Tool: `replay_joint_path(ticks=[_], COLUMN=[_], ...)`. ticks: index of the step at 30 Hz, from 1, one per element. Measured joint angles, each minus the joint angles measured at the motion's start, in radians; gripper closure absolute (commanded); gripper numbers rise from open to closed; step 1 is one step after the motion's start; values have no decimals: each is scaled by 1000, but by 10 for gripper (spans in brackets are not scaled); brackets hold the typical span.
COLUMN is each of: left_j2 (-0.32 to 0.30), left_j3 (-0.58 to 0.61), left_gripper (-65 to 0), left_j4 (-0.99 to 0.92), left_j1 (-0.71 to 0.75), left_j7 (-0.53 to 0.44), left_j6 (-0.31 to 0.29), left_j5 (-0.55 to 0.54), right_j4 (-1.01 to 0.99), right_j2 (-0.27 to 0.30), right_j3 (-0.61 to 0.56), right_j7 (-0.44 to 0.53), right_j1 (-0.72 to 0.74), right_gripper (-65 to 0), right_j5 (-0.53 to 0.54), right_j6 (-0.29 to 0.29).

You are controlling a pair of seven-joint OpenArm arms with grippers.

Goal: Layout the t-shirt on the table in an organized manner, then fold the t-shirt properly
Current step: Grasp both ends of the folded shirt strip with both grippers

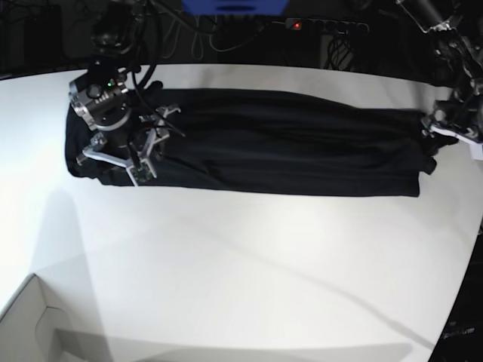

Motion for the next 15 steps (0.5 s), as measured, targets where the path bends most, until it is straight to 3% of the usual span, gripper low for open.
replay_joint_path(ticks=[15], left_j2=[27], left_j3=[-9], left_gripper=[-412], left_j4=[-77], left_j1=[-37], left_j7=[-15], left_j6=[-70], left_j5=[-78], right_j4=[0], right_j2=[0], right_j3=[-2], right_j7=[0], right_j1=[-2], right_gripper=[-349], right_j5=[0], right_j6=[0])
